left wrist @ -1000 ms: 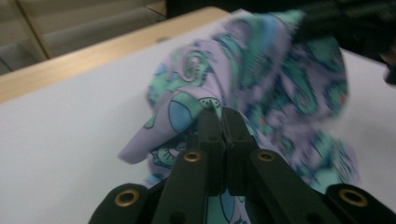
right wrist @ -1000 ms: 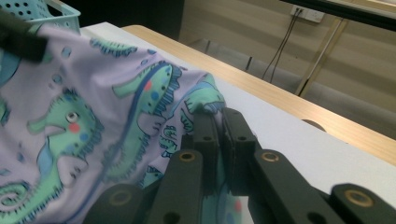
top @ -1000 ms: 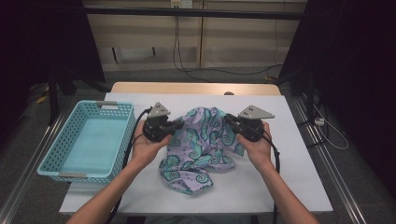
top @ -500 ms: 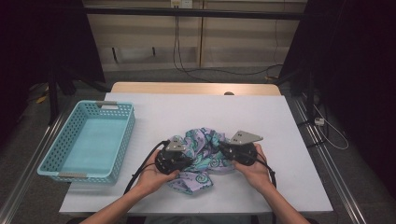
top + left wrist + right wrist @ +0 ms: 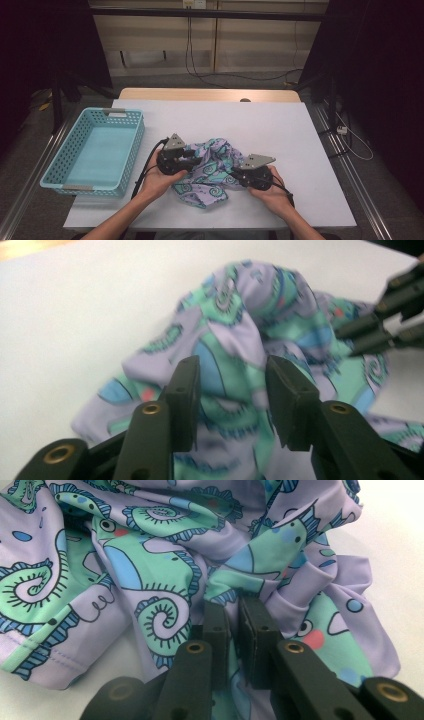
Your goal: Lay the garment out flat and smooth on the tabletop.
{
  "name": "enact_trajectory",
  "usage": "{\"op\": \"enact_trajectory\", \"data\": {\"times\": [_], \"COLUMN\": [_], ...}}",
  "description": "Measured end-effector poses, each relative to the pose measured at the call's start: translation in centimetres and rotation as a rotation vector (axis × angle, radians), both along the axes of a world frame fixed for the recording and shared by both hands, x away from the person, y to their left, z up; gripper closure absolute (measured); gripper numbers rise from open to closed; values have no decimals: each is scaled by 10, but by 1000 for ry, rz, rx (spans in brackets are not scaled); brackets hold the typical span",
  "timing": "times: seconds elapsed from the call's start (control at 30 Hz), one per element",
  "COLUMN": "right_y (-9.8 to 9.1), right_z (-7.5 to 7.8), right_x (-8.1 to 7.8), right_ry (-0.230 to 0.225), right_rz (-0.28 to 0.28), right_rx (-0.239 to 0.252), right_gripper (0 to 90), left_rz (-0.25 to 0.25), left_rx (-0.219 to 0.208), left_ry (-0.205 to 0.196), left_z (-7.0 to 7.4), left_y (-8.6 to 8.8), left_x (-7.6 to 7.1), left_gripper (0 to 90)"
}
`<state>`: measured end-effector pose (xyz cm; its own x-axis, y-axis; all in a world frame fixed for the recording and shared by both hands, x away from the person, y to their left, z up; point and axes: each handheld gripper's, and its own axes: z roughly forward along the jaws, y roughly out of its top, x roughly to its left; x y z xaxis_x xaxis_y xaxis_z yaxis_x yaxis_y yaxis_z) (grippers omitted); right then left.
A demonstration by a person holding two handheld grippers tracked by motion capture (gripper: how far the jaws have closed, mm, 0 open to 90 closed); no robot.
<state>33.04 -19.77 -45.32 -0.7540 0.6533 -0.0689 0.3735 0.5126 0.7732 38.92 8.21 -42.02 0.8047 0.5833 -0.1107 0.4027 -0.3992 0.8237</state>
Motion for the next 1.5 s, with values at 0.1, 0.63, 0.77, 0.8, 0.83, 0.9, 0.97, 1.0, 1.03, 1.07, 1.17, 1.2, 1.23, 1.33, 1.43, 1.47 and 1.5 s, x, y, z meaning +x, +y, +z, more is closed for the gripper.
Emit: {"op": "enact_trajectory", "data": {"times": [0.1,0.63,0.77,0.8,0.83,0.9,0.97,1.0,1.03,1.07,1.17,1.2,1.23,1.33,1.43,1.47,1.5], "right_y": [0,-1,-2,-3,-4,-6,-8,-8,-8,-8,-8,-8,-8,-8,-6,-6,-3], "right_z": [0,4,5,5,5,5,6,6,7,9,14,20,22,26,35,35,42], "right_x": [-1,-14,-16,-17,-18,-20,-24,-25,-26,-26,-27,-27,-27,-25,-16,-16,-10], "right_ry": [-1,-9,-9,-7,-1,3,9,7,3,-3,-19,-38,-44,-58,-85,-85,-101], "right_rz": [3,40,48,51,50,47,47,50,49,53,52,49,46,36,34,34,35], "right_rx": [-2,-5,-8,-5,-5,-6,-7,-7,-5,0,15,36,46,62,82,82,91], "right_gripper": [825,816,815,814,814,812,802,796,787,773,754,718,707,693,673,673,668], "left_rz": [20,-52,-87,-100,-106,-126,-145,-152,-156,-159,-162,-177,-181,-180,-186,-186,-189], "left_rx": [-31,86,75,80,82,92,116,121,121,132,152,154,159,159,166,166,162], "left_ry": [4,37,24,19,13,17,2,5,7,9,6,19,18,20,20,20,24], "left_z": [4,-17,-7,-7,-8,-11,-13,-13,-15,-16,-20,-23,-25,-26,-26,-26,-26], "left_y": [1,-30,-17,-13,-10,-3,2,5,7,9,9,7,6,4,5,5,5], "left_x": [8,16,-1,-6,-11,-23,-32,-36,-38,-40,-42,-41,-41,-41,-40,-40,-39], "left_gripper": [581,862,864,864,864,862,861,860,859,858,852,843,839,831,826,821,817]}}
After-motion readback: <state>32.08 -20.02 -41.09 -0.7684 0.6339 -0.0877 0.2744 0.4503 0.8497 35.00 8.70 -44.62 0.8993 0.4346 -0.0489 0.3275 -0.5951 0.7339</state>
